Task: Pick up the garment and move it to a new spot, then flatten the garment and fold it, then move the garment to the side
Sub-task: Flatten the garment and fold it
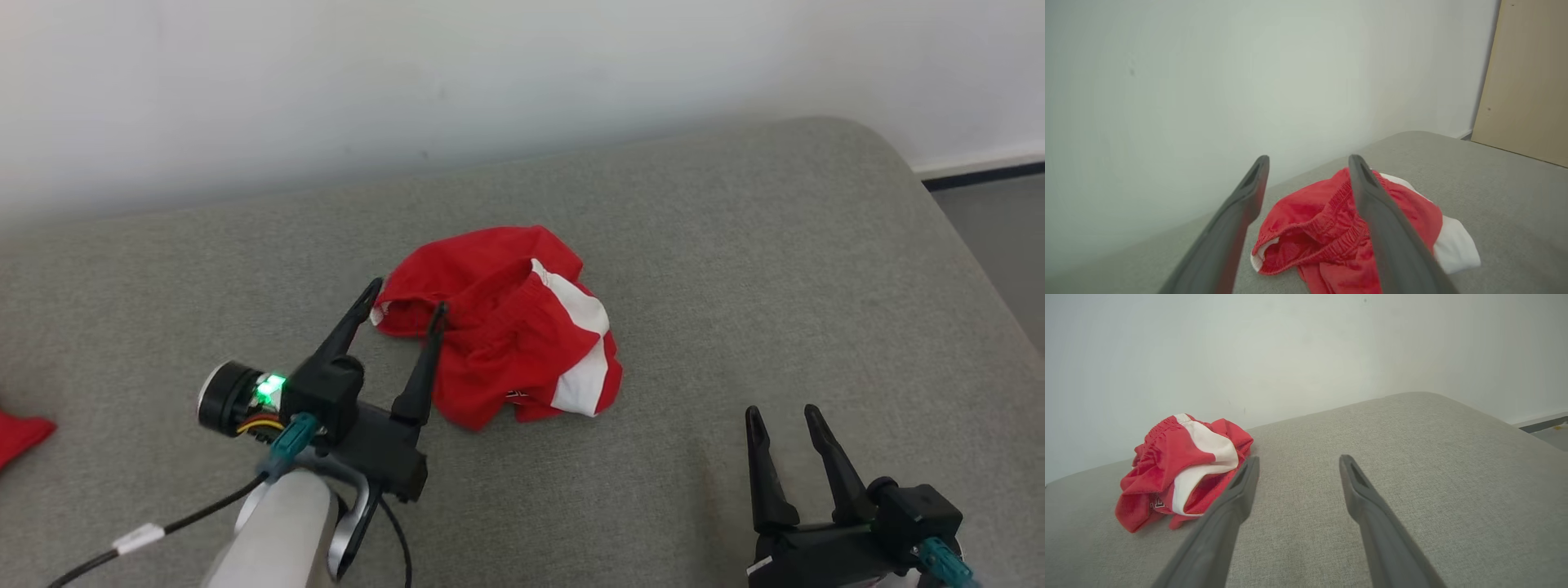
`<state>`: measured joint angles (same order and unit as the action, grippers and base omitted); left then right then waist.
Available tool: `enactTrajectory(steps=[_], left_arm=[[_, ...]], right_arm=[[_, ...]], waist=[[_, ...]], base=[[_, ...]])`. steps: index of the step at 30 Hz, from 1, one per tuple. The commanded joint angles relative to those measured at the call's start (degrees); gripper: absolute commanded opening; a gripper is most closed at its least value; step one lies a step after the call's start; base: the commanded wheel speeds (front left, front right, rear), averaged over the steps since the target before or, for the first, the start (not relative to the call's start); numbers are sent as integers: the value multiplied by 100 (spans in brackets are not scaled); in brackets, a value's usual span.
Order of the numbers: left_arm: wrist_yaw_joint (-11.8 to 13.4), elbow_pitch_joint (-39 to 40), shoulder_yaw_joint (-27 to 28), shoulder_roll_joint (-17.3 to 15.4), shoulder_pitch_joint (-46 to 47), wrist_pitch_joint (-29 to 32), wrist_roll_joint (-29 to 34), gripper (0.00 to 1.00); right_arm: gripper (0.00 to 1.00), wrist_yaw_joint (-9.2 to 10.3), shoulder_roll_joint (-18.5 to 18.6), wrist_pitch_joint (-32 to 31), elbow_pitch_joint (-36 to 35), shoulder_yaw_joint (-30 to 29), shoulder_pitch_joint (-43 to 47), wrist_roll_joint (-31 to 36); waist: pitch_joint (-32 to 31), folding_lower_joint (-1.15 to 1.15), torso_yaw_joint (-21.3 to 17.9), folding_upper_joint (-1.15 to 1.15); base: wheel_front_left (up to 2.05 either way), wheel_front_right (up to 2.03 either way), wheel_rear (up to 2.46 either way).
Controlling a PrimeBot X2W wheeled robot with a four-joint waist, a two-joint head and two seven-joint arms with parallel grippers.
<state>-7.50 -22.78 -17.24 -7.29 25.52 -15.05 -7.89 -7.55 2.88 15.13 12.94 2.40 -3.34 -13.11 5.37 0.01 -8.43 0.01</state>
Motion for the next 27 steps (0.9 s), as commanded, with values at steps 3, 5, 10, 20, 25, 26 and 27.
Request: enactTrajectory(steps=[3, 5, 10, 20, 25, 26, 27], left_arm=[[7, -399, -500, -107, 563, -18, -239, 100], [7, -637, -742, -166, 785, -18, -380, 100], [6, -1266, -1180, -228, 1248, -19, -705, 100], [6, -2285, -1953, -249, 1711, 6, -1421, 19], [6, -2423, -2205, -232, 1860, -20, -1647, 0], [6, -2354, -2192, -214, 1902, -22, -1696, 0], [6, -2259, -2154, -208, 1925, -23, -1732, 0]], right_arm=[[100, 13, 1, 3, -9, -11, -120, -135], [100, 13, -2, 3, -6, -5, -172, -202], [100, 13, -2, 3, 12, 27, -240, -320], [100, 13, -1, 3, 23, 28, -210, -389], [100, 13, -1, 3, 18, -49, -163, -348], [100, 13, -1, 3, 18, -69, -157, -328], [100, 13, -1, 3, 14, -75, -155, -313]], waist=[[509, -1, -600, -1], [586, -1, -722, -1], [664, -1, -945, -1], [635, -1, -1047, -1], [582, -1, -911, -1], [575, -1, -856, -1], [568, -1, -799, -1]], base=[[0, 0, 0], [0, 0, 0], [0, 0, 0], [0, 0, 0], [0, 0, 0], [0, 0, 0], [0, 0, 0]])
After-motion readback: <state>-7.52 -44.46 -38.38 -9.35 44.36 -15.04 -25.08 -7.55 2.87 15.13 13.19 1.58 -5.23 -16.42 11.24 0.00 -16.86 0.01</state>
